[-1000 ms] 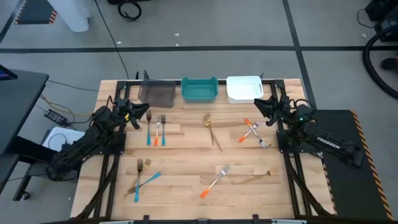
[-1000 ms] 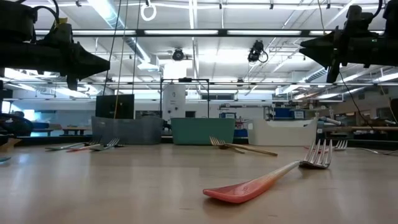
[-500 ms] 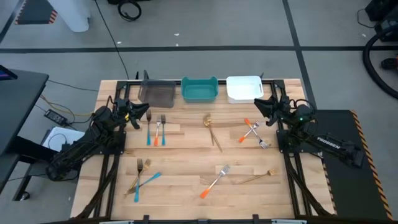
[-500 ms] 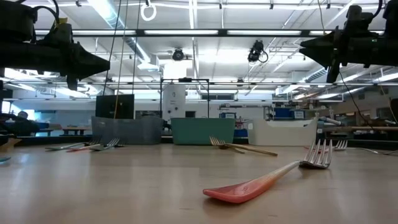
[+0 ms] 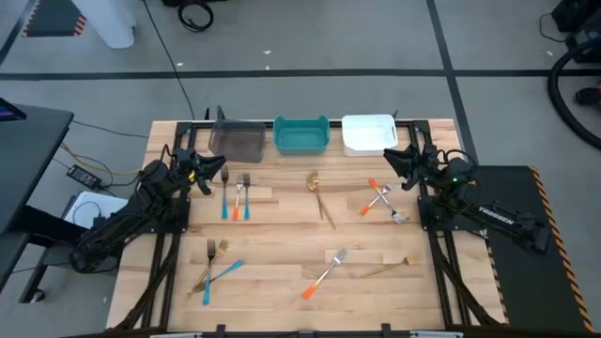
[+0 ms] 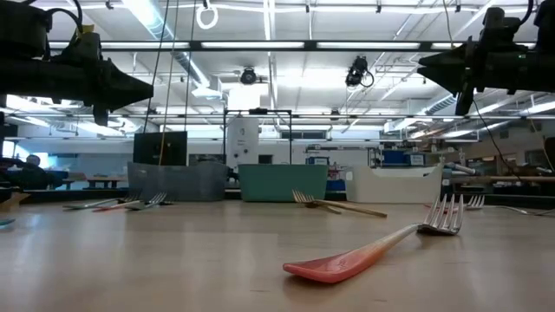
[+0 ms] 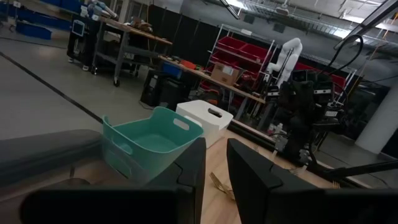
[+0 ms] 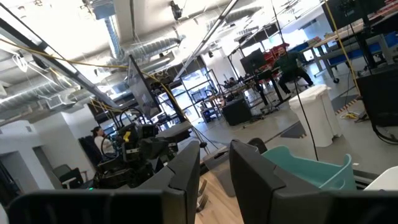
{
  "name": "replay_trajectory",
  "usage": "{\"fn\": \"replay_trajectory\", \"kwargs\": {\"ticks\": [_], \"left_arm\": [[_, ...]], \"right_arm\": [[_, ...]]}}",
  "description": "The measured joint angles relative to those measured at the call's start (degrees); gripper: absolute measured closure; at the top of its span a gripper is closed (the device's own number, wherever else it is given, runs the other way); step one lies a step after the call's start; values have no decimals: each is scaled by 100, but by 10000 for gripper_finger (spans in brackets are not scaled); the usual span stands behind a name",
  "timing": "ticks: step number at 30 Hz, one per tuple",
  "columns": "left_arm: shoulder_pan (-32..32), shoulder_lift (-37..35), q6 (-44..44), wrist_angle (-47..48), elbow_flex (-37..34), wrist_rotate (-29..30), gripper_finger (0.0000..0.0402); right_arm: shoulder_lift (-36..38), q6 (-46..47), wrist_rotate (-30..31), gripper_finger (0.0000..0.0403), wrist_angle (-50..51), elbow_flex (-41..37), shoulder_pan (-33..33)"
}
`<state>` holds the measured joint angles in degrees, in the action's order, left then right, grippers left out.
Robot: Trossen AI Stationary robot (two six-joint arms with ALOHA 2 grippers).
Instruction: Sort silverware by color (type)
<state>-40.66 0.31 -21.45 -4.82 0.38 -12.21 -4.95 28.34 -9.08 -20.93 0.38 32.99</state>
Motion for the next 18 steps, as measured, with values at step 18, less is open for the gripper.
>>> {"fn": "replay_trajectory", "kwargs": {"ticks": [18], "left_arm": [[1,0,4,-203,-1,223,328]], "right_arm": [[-1,2,0,307,2,-1,0]]}}
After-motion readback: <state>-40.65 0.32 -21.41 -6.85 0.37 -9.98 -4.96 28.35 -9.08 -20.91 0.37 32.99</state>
